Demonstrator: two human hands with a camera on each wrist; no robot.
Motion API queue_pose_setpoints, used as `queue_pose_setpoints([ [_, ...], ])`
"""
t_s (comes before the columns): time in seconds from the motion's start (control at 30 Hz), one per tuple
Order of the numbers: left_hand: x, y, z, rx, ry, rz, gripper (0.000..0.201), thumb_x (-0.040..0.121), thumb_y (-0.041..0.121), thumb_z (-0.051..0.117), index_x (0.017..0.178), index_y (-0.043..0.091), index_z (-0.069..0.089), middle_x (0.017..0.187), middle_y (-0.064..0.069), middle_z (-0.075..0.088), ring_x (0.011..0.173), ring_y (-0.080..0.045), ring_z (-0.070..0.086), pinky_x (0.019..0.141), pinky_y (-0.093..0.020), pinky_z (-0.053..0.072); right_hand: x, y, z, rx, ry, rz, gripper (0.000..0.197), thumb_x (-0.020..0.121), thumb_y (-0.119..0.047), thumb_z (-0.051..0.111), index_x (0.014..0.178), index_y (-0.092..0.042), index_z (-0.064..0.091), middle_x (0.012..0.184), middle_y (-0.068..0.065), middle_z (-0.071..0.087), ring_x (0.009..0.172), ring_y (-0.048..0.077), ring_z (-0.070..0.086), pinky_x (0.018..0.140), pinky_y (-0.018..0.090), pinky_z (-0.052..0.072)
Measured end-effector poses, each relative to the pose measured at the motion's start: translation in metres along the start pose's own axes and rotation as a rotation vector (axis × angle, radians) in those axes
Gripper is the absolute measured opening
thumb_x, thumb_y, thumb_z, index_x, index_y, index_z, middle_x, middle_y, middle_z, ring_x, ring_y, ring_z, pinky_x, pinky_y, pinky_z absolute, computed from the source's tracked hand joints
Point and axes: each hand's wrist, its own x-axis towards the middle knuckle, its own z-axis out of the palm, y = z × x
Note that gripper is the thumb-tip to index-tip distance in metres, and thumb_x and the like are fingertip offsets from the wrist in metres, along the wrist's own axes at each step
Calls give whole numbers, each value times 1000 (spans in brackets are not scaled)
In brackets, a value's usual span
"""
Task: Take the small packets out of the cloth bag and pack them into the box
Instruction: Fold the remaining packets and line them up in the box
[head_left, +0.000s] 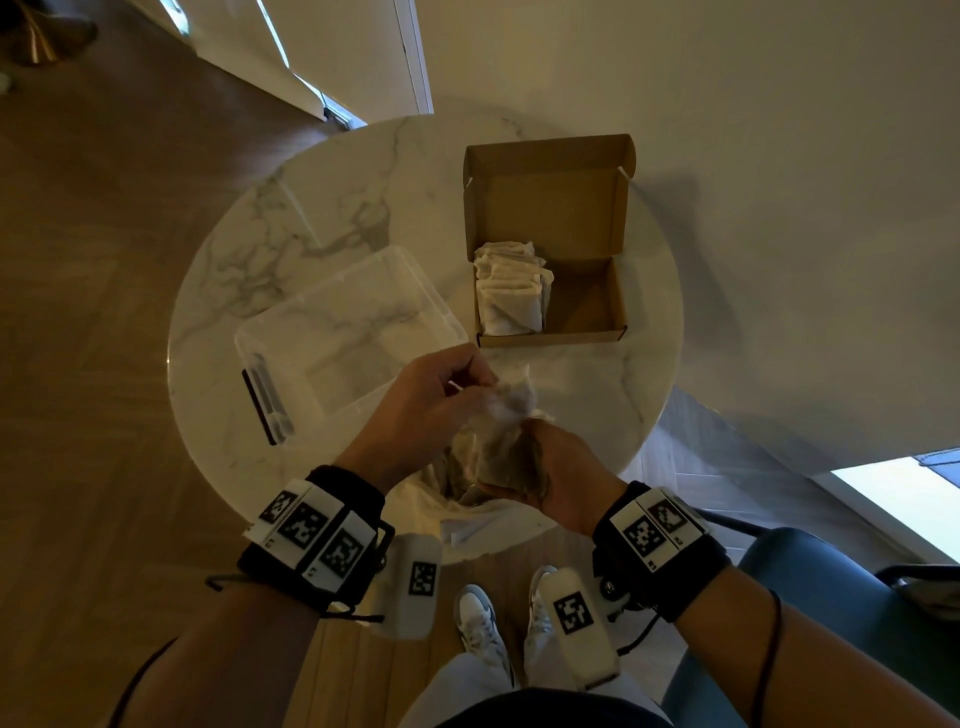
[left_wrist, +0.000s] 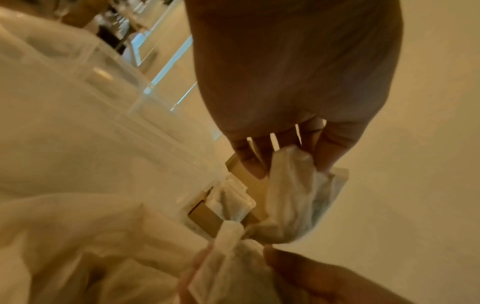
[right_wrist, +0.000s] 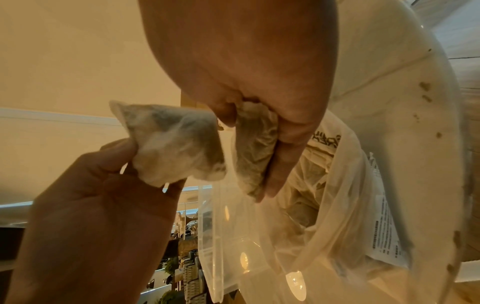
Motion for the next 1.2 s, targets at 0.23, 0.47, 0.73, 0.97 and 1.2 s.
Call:
queue_pose_setpoints([
  [0.23, 5, -4, -2, 220, -13, -18, 8, 91, 13, 58, 83, 12, 59, 71, -1, 55, 59, -2, 44, 57, -13, 37, -3, -3, -8, 54, -95, 74, 37, 102, -31, 37, 116, -2, 55, 94, 17, 68, 78, 31, 66, 53, 41, 58],
  [0.47, -3, -5, 11, 426, -4, 289, 12, 93, 25, 53, 90, 19, 62, 101, 2, 66, 92, -14, 56, 78, -30, 46, 4, -3, -11, 104, -124, 63, 36, 100, -26, 40, 127, -4, 51, 120, 20, 60, 91, 34, 63, 67, 46, 58],
  [0.73, -35, -52, 35, 624, -116, 413, 14, 93, 29, 53, 102, 24, 62, 123, 6, 63, 107, -22, 58, 83, -44, 49, 3, -13, -16, 194, -312, 73, 55, 94, -46, 35, 120, -3, 57, 96, 20, 68, 80, 29, 68, 67, 40, 60],
  [0.97, -36, -45, 39, 694, -89, 480, 10, 89, 24, 61, 98, 22, 59, 110, 3, 66, 100, -24, 60, 78, -44, 49, 0, -10, -17, 4, -342, -26, 52, 97, -47, 35, 115, -6, 61, 92, 14, 71, 78, 22, 70, 69, 34, 59],
  [1.2, -37, -32, 30, 291, 136, 104, 13, 94, 16, 56, 86, 13, 66, 87, 1, 66, 73, -9, 57, 68, -26, 48, 12, -8, -29, -146, -105, -338, 26, 99, -27, 45, 103, -14, 66, 109, 11, 70, 97, 22, 67, 87, 37, 54],
])
